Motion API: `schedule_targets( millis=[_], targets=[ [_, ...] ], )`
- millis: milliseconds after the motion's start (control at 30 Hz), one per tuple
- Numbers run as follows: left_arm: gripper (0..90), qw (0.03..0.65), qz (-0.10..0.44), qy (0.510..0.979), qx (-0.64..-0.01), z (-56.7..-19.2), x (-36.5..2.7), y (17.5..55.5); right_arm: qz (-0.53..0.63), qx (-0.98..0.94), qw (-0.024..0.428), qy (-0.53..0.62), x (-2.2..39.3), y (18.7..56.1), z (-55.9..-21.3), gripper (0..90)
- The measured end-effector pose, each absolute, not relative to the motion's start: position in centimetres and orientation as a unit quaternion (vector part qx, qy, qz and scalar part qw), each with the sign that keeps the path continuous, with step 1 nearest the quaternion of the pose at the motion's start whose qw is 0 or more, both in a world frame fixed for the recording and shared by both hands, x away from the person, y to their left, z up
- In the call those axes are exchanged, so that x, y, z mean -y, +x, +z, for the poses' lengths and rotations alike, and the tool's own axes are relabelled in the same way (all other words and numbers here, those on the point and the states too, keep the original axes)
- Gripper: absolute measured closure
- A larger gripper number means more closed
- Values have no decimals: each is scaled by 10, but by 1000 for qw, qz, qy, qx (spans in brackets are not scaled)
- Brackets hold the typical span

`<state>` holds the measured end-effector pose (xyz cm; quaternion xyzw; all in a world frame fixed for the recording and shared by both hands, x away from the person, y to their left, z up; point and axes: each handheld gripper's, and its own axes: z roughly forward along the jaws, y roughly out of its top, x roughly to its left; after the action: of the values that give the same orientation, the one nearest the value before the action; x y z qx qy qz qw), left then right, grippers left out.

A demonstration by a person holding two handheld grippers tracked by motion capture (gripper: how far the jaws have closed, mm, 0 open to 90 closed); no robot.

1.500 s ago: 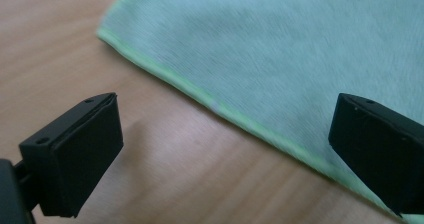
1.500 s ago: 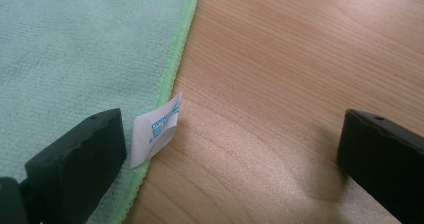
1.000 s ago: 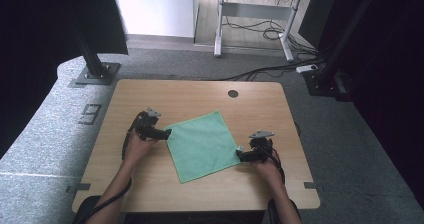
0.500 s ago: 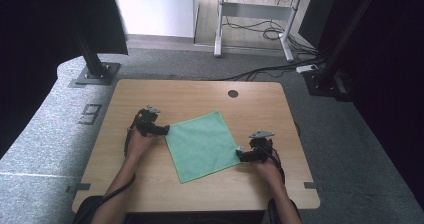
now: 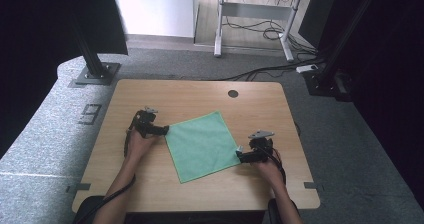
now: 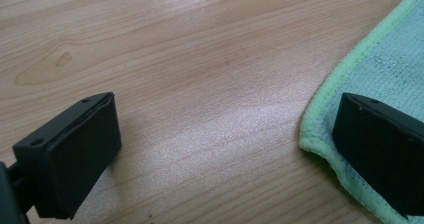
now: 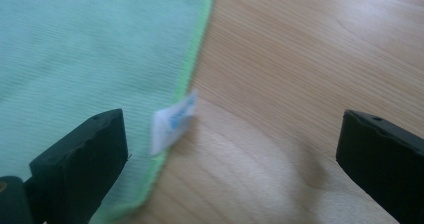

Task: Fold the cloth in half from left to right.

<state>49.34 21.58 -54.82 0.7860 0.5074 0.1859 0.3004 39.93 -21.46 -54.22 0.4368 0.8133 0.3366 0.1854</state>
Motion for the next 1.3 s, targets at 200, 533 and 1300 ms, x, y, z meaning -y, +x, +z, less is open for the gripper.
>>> schedule_targets(
  millis=[200,533,1300],
  targets=[
    [0,300,186,786,-507,-548,-216,493,349,-825,179,407,195,386,-532,0],
    [0,300,186,787,-507,-548,-216,493,357,-862,126,337,137,362,-530,0],
    [0,301,187,785,-509,-548,-216,493,378,-904,53,195,26,317,-532,319]
  ],
)
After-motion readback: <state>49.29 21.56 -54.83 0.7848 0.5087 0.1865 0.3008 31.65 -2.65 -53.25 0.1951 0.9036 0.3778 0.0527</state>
